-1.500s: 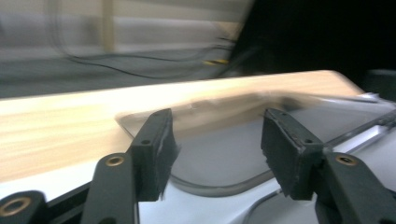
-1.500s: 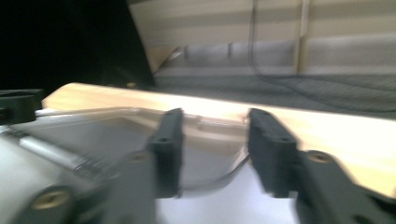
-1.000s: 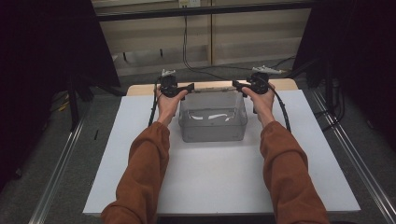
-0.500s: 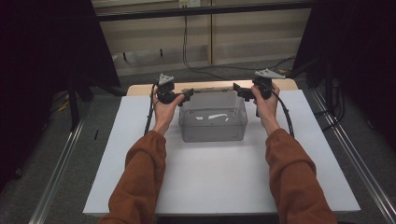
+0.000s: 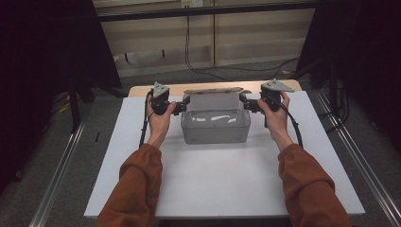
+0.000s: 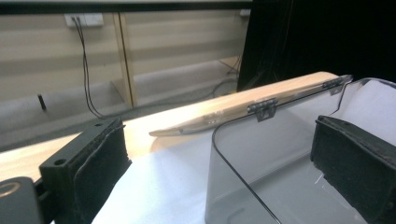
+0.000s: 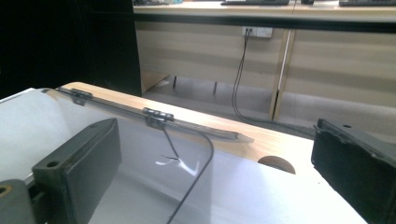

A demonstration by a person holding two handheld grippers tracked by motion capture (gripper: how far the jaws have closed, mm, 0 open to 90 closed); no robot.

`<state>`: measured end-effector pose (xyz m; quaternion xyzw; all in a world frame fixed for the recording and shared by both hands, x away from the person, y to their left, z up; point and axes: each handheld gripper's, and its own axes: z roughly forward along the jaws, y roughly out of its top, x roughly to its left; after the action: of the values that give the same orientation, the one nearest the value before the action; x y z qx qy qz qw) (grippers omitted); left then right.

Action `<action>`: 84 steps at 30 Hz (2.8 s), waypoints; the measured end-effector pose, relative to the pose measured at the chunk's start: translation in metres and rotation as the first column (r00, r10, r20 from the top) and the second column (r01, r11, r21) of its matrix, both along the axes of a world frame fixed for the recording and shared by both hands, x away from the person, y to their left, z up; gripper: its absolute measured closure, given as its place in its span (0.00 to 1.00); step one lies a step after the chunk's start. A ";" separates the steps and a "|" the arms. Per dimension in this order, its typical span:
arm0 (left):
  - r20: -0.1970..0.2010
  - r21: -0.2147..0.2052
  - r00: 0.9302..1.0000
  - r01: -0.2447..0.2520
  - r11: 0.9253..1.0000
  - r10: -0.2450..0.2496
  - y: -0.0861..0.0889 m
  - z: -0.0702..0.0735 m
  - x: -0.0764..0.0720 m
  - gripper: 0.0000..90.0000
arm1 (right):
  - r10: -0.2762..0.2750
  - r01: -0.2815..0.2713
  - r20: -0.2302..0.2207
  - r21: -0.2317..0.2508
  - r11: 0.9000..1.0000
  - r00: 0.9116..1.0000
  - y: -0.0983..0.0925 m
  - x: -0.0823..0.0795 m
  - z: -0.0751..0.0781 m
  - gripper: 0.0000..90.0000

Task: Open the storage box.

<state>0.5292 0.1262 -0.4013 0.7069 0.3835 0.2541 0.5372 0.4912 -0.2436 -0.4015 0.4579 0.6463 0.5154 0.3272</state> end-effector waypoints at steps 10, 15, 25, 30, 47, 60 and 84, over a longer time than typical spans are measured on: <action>0.029 -0.035 0.999 0.017 0.999 -0.016 0.008 -0.003 -0.029 0.04 | 0.002 -0.002 0.058 -0.013 1.000 0.998 0.004 -0.027 0.003 0.00; 0.029 -0.047 0.999 0.019 0.999 -0.018 0.014 -0.005 -0.041 0.04 | 0.001 0.001 0.070 -0.026 1.000 0.998 0.003 -0.037 0.002 0.00; 0.056 -0.034 0.998 0.030 0.999 -0.028 0.018 -0.012 -0.068 0.04 | 0.001 0.001 0.070 -0.022 1.000 0.998 0.004 -0.058 -0.009 0.00; 0.069 -0.054 0.997 0.033 0.998 -0.029 0.020 -0.019 -0.079 0.04 | 0.013 -0.010 0.069 -0.043 0.999 0.998 0.006 -0.067 -0.011 0.00; 0.057 -0.093 0.998 0.034 0.995 -0.029 0.029 -0.024 -0.119 0.04 | -0.050 0.055 0.088 -0.057 0.997 0.995 -0.004 -0.108 -0.025 0.00; 0.067 -0.084 0.998 0.002 0.996 0.003 0.041 -0.030 -0.146 0.03 | -0.076 0.082 0.125 -0.038 0.996 0.989 -0.018 -0.142 -0.022 0.00; 0.081 -0.053 0.993 -0.079 0.995 0.083 0.067 -0.033 -0.193 0.03 | -0.140 0.145 0.128 -0.033 0.989 0.982 -0.053 -0.206 -0.034 0.00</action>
<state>0.3366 0.1929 -0.4341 0.6661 0.3956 0.2953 0.5592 0.2849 -0.2961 -0.4355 0.4628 0.6006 0.5047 0.4128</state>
